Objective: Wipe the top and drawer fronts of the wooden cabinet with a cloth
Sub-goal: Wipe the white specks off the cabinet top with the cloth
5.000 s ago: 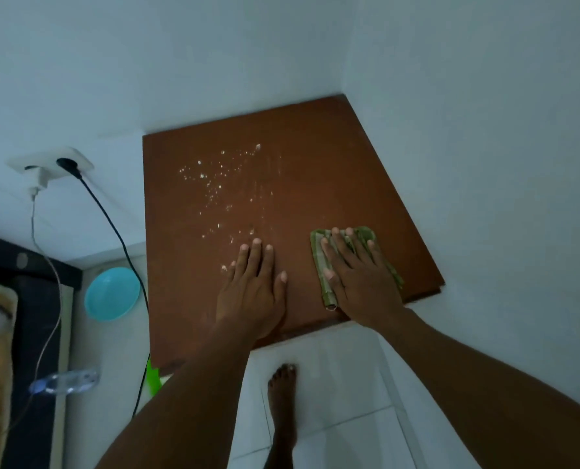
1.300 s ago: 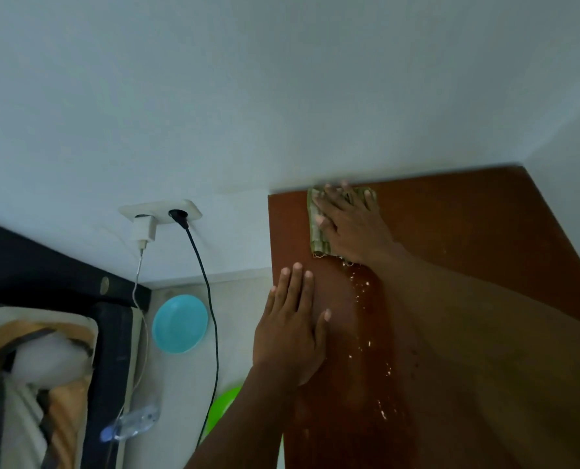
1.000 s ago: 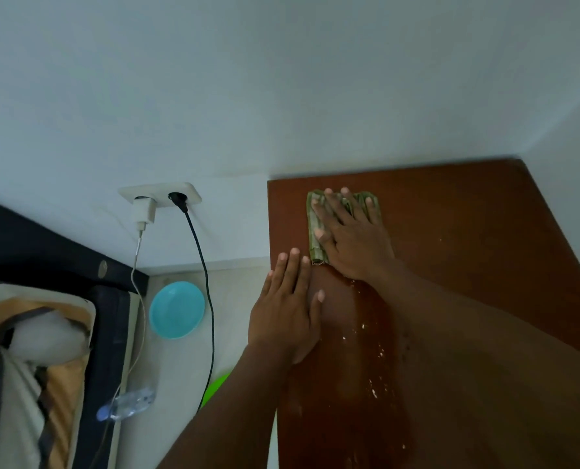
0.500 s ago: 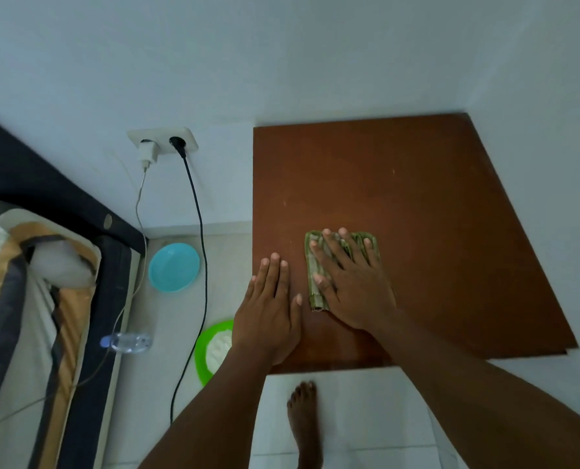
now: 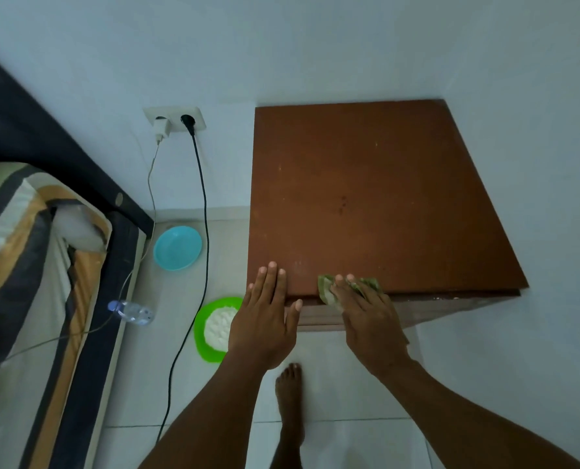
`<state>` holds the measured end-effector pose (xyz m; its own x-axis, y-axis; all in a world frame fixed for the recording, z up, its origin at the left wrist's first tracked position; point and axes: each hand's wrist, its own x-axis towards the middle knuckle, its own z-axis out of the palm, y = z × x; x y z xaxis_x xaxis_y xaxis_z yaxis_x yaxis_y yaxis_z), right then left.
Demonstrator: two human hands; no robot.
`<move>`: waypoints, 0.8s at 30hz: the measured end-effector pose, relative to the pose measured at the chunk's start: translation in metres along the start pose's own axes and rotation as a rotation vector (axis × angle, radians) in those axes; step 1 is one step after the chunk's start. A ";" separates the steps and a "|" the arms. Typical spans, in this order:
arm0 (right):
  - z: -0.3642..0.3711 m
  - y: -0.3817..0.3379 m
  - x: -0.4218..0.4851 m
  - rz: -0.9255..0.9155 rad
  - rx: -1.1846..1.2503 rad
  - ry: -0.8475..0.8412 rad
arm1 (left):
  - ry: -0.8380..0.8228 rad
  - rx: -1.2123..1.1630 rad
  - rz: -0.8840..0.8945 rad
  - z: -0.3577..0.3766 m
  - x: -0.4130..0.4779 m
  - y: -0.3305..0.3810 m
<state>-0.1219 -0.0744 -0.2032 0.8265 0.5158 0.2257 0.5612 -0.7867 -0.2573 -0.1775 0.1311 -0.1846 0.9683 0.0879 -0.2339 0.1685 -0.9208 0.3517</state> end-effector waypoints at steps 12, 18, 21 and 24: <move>-0.037 0.010 0.240 0.062 0.047 0.029 | -0.021 -0.007 0.004 -0.056 0.115 -0.038; 0.000 0.028 0.391 0.067 -0.079 -0.008 | -0.037 -0.001 0.039 -0.091 0.202 -0.079; 0.027 0.034 0.437 0.066 -0.059 -0.156 | -0.028 0.014 0.072 -0.099 0.234 -0.095; 0.056 0.036 0.454 0.117 0.018 -0.431 | -0.027 -0.005 0.096 -0.098 0.250 -0.103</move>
<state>0.2758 0.1507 -0.1621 0.8254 0.5210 -0.2174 0.4602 -0.8440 -0.2753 0.0658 0.2852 -0.1902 0.9747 -0.0112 -0.2233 0.0761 -0.9224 0.3785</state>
